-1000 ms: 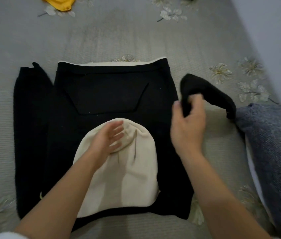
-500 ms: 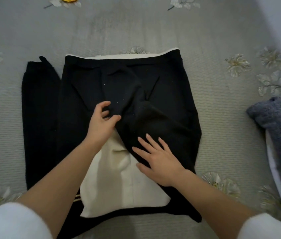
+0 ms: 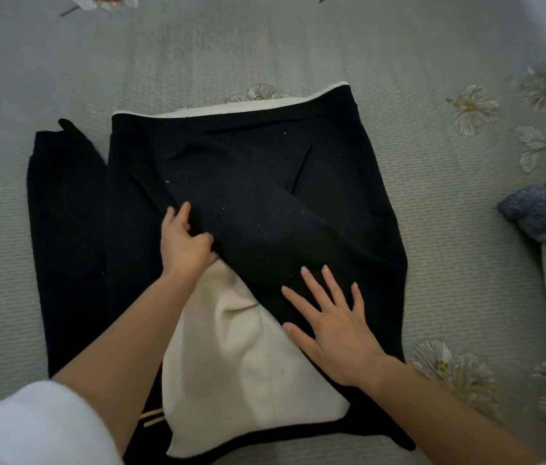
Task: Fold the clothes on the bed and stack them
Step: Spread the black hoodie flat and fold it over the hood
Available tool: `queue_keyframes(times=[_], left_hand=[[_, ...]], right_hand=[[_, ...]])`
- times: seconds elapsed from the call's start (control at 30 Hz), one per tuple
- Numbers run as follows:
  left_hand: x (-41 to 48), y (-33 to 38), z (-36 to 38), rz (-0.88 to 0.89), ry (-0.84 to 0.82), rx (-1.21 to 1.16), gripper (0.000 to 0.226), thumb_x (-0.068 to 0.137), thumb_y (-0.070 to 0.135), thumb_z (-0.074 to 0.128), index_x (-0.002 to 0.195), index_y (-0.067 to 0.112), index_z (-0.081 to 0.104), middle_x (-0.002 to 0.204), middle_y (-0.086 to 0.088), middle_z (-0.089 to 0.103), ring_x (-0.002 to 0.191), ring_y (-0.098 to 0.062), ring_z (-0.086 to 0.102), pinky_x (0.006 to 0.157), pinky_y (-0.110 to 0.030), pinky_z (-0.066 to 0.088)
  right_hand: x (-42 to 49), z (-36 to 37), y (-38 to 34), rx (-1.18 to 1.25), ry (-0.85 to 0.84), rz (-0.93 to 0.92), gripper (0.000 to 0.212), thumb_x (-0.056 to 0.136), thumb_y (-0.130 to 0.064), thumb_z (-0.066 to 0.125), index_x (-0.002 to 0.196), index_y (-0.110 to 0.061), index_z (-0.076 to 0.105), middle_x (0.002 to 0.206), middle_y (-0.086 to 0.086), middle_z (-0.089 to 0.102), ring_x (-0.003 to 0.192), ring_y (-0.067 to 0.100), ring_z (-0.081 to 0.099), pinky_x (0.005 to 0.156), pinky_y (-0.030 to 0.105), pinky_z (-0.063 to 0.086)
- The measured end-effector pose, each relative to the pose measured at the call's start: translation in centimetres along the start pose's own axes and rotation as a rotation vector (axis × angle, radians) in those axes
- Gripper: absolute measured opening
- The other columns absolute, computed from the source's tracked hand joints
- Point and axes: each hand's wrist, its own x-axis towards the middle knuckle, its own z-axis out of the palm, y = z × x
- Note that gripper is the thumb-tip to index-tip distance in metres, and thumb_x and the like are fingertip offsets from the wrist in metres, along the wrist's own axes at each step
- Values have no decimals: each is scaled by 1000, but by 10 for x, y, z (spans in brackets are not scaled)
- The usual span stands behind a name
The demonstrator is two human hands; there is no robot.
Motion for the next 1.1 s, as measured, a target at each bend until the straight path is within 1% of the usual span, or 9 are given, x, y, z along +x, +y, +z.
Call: queue_keyframes(times=[0.07,0.13,0.23,0.4,0.57,0.67,0.8,0.9,1.1], left_hand=[[5,-2,-2,232,25,265,63,92,15,54,148,29,29,160,5,7,144,-23,11,111,-34,23],[8,-1,0,413,-126,448,56,96,24,50,148,29,28,160,3,9,145,-21,7,113,-31,11],[4,-5,-1,382,-339,590,49,100,30,44,147,28,31,159,1,16,147,-18,4,117,-38,9],[-12,-27,-57,401,31,422,47,98,21,46,144,25,39,156,3,23,146,-13,5,113,-26,8],[-29,-85,-146,32,379,409,45,93,15,48,138,12,44,148,-13,38,140,-28,25,115,-37,13],[-47,-114,-175,-231,430,156,45,94,18,49,137,7,44,132,-15,52,124,-29,47,107,-40,34],[-58,-124,-174,-308,411,-62,44,91,27,59,130,9,49,110,1,58,105,-17,58,91,-28,45],[-60,-119,-170,-308,323,-191,15,88,33,65,92,18,66,90,6,69,81,-7,66,64,-17,50],[-88,-107,-202,-149,623,-183,20,94,31,53,88,16,63,82,4,64,77,-8,60,72,-27,48]], right_hand=[[5,-3,-5,-13,73,-4,62,89,-66,8,148,-46,3,160,-8,-14,142,15,-27,110,48,-18],[13,-6,-10,-47,128,-26,63,91,-63,12,149,-43,0,160,-7,-14,144,16,-22,112,47,-15],[27,-8,-23,-81,130,-18,64,92,-61,15,146,-43,-14,154,-7,-26,142,19,-27,113,49,-13],[37,-5,-60,-77,106,-114,65,92,-61,15,142,-44,-24,149,-11,-35,138,15,-36,109,46,-22],[40,6,-114,-110,99,-295,66,90,-60,16,147,-42,-11,157,-6,-22,142,19,-28,109,49,-21],[41,22,-144,-111,74,-344,67,89,-64,18,147,-46,-10,157,-6,-24,143,23,-27,107,50,-25],[42,44,-153,-199,-35,-302,68,89,-67,19,144,-49,-15,149,-5,-38,136,27,-38,107,60,-18],[43,48,-150,-296,-69,-264,69,90,-67,18,142,-48,-22,154,-1,-32,139,32,-33,107,67,-8],[38,45,-150,-363,-79,-203,68,89,-66,10,131,-41,-38,158,2,-24,142,33,-25,107,70,5]])
